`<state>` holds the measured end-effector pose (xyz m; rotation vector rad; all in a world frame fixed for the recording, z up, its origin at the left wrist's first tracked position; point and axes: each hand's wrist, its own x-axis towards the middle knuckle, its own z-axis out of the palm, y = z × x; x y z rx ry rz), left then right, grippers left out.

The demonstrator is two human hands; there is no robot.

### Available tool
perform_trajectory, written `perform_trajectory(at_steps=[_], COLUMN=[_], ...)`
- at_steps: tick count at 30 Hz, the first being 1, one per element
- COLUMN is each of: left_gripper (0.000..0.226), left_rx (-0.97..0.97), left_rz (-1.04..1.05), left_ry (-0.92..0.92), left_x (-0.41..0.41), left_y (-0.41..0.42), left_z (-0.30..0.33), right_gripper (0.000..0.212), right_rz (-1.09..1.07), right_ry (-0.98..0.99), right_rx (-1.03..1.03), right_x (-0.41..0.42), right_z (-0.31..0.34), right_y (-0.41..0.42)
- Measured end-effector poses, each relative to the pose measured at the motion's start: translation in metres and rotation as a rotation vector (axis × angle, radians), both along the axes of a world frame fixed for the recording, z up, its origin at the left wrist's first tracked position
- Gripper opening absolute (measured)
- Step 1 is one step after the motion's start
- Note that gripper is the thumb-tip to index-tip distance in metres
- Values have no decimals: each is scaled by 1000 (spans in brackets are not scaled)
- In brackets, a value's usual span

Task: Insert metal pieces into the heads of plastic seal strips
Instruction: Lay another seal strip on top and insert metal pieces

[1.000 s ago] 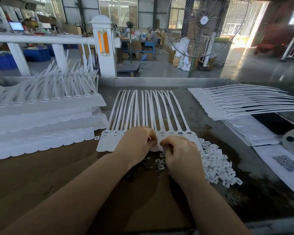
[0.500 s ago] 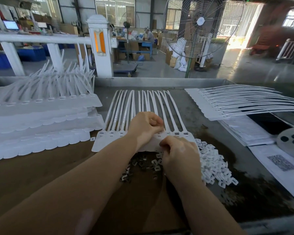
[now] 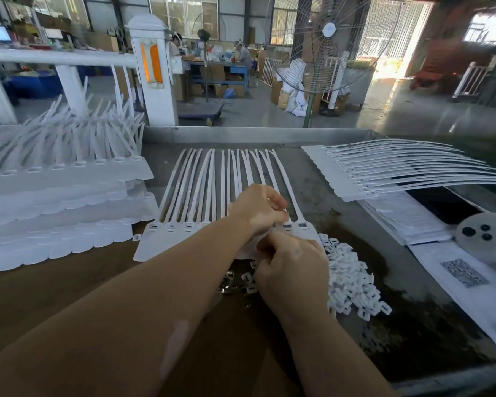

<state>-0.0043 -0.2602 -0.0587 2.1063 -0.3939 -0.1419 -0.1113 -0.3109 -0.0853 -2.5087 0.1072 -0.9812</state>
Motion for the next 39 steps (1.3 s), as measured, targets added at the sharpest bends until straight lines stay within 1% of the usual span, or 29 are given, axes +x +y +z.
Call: perform_trajectory(at_steps=[6, 9, 13, 18, 26, 32, 39], left_gripper=[21, 19, 15, 15, 21, 23, 22], left_rx=[19, 27, -11, -36, -36, 52, 49], left_rz=[-48, -59, -89, -86, -89, -47, -32], left_ry=[54, 82, 128, 163, 161, 112, 187], left_x=[5, 7, 9, 10, 11, 9, 10], left_y=[-3, -4, -2, -1, -2, -3, -5], left_z=[1, 2, 2, 4, -1, -2, -2], right_gripper=[16, 16, 19, 20, 21, 19, 17], right_rz=[7, 9, 19, 24, 28, 17, 17], right_ry=[45, 61, 75, 88, 81, 52, 47], right_rx=[11, 13, 26, 31, 40, 42, 45], right_x=[1, 1, 1, 1, 2, 0, 0], right_z=[-1, -1, -1, 0, 0, -1, -1], right_y=[-1, -2, -2, -2, -2, -1, -1])
